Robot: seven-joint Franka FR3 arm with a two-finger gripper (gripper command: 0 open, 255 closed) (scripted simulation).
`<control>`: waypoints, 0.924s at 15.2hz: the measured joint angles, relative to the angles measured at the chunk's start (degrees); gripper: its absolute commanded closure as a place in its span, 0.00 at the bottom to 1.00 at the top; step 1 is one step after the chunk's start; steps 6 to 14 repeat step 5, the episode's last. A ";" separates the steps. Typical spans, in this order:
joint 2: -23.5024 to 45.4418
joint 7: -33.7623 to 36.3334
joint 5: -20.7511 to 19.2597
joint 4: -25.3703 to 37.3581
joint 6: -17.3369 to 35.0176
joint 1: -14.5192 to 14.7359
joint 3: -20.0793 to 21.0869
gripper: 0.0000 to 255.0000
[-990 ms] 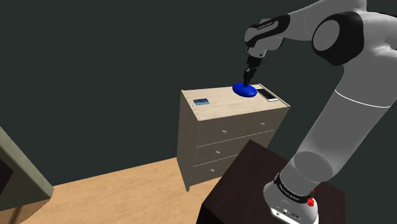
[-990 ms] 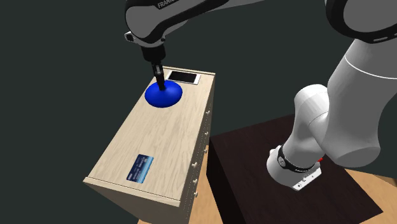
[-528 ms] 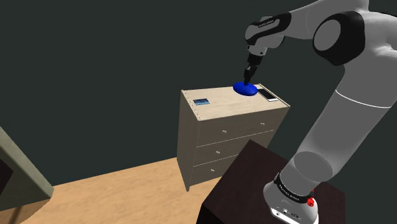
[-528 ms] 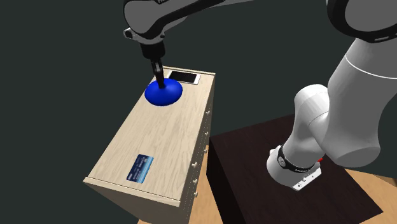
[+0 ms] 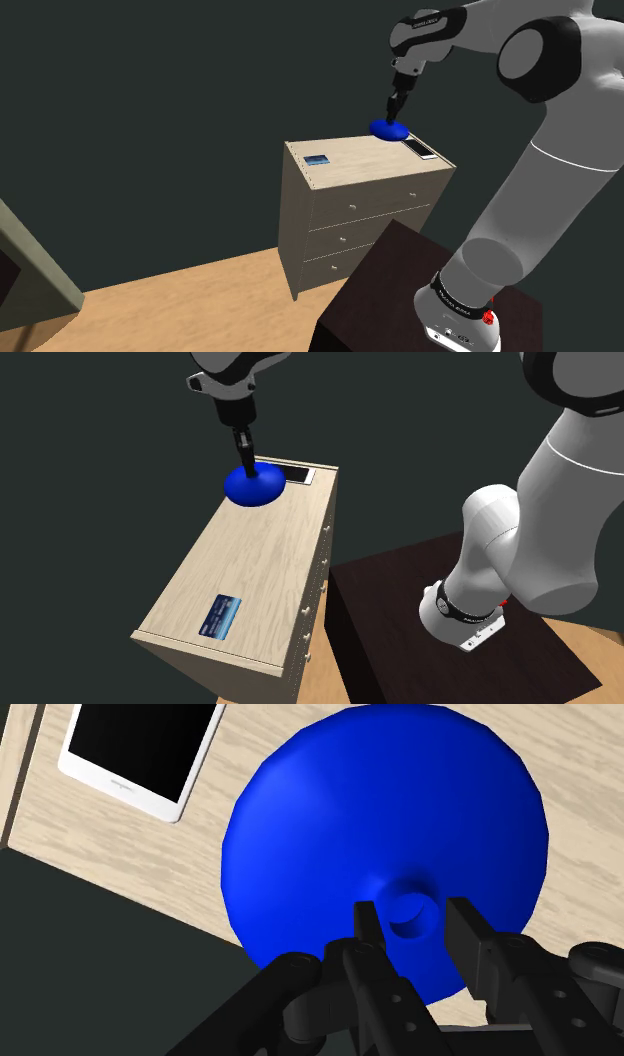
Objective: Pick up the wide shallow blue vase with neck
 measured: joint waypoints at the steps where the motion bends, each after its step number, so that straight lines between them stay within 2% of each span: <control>1: -0.11 0.11 -0.07 0.64 -0.73 0.02 0.01 1.00; 5: -0.55 0.47 -0.36 3.00 -3.45 0.08 0.03 1.00; 14: -0.55 0.47 -0.36 3.00 -3.45 0.08 0.03 1.00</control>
